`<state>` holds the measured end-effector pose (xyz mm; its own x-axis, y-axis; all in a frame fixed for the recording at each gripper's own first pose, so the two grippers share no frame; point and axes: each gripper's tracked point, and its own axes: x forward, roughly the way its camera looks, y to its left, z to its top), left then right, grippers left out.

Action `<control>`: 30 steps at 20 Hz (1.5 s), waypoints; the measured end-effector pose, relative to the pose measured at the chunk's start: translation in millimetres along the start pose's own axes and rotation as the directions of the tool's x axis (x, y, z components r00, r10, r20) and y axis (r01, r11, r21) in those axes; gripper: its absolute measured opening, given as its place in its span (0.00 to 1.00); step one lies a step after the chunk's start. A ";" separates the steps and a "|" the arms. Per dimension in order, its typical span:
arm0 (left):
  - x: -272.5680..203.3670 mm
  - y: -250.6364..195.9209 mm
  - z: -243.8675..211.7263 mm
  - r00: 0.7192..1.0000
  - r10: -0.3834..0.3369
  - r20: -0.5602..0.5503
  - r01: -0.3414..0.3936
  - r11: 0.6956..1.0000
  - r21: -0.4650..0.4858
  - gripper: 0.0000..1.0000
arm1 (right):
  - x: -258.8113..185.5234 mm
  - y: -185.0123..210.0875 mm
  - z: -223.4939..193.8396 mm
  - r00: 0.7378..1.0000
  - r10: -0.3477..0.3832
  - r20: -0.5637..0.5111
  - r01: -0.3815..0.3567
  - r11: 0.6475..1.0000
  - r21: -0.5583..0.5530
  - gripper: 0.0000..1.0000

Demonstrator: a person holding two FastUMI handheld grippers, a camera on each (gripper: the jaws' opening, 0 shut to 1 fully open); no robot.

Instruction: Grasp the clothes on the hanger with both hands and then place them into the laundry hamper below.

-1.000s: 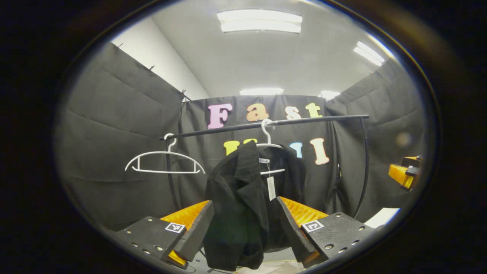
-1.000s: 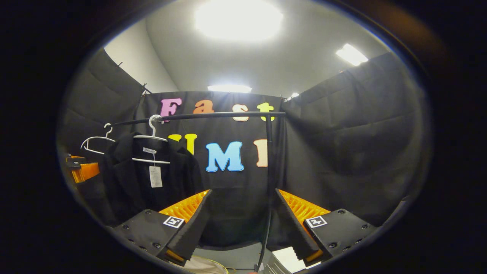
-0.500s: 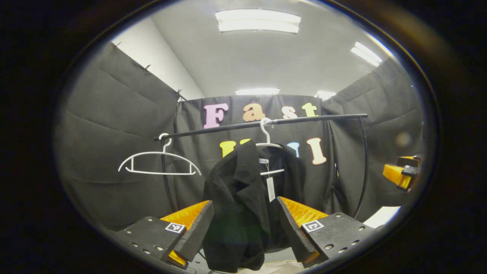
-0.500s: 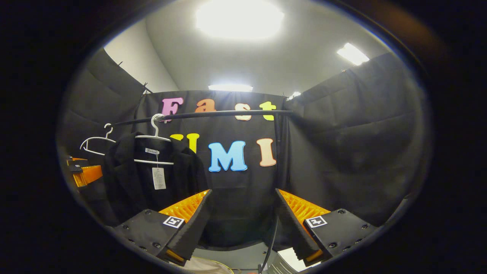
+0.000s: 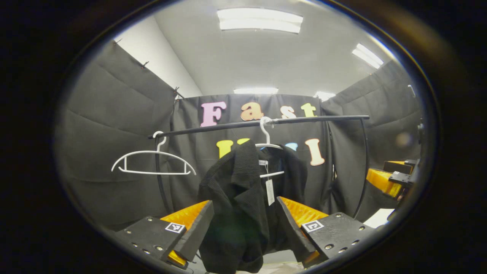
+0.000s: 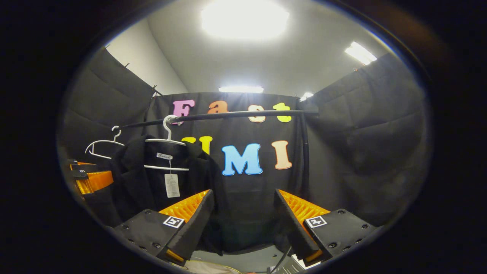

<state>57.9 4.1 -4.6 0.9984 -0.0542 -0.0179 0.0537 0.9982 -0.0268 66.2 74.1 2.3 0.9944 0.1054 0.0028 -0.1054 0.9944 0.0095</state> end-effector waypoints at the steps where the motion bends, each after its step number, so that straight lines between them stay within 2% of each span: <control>1: 4.1 -2.6 -0.4 1.000 0.006 0.001 -0.006 1.000 -0.003 0.95 | 10.2 7.5 -0.6 1.000 0.022 0.001 -0.022 1.000 0.004 0.97; 2: 8.7 -4.4 -0.2 1.000 0.014 0.003 -0.014 1.000 -0.005 0.95 | 20.4 13.4 -1.6 0.999 0.047 0.005 -0.047 0.999 0.006 1.00; 3: 13.3 -6.5 -0.9 1.000 0.026 0.003 -0.026 1.000 -0.007 0.95 | 28.2 17.0 -2.0 0.998 0.068 0.010 -0.068 0.998 0.006 0.97; 4: 17.4 -8.7 -1.2 0.999 0.039 0.000 -0.039 0.999 -0.008 0.95 | 34.9 20.8 -2.2 0.996 0.089 0.011 -0.089 0.996 0.007 1.00; 9: 42.4 -21.8 -3.5 0.997 0.083 -0.009 -0.083 0.997 0.011 0.95 | 74.2 36.2 -2.0 0.982 0.188 0.017 -0.189 0.982 0.032 1.00; 11: 51.1 -27.2 -5.8 0.995 0.097 -0.015 -0.097 0.995 0.007 0.95 | 88.4 44.6 -4.1 0.974 0.227 0.016 -0.228 0.973 0.048 0.97; 19: 85.3 -31.4 -17.5 0.985 0.171 -0.037 -0.170 0.985 0.030 0.95 | 132.9 81.2 -15.8 0.929 0.369 0.011 -0.369 0.927 0.073 1.00; 24: 107.3 -23.2 -33.3 0.970 0.234 -0.061 -0.231 0.972 0.042 0.95 | 157.8 103.8 -26.4 0.898 0.441 -0.003 -0.439 0.895 0.076 1.00; 30: 125.0 -16.0 -51.4 0.949 0.300 -0.097 -0.293 0.953 0.072 0.95 | 185.0 124.0 -39.4 0.872 0.489 -0.017 -0.486 0.870 0.085 0.99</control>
<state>180.9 -20.0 -57.8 0.9618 0.2450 -0.1221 -0.2404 0.9693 0.0514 237.2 217.3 -35.4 0.8160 0.5780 -0.0098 -0.5748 0.8131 0.0919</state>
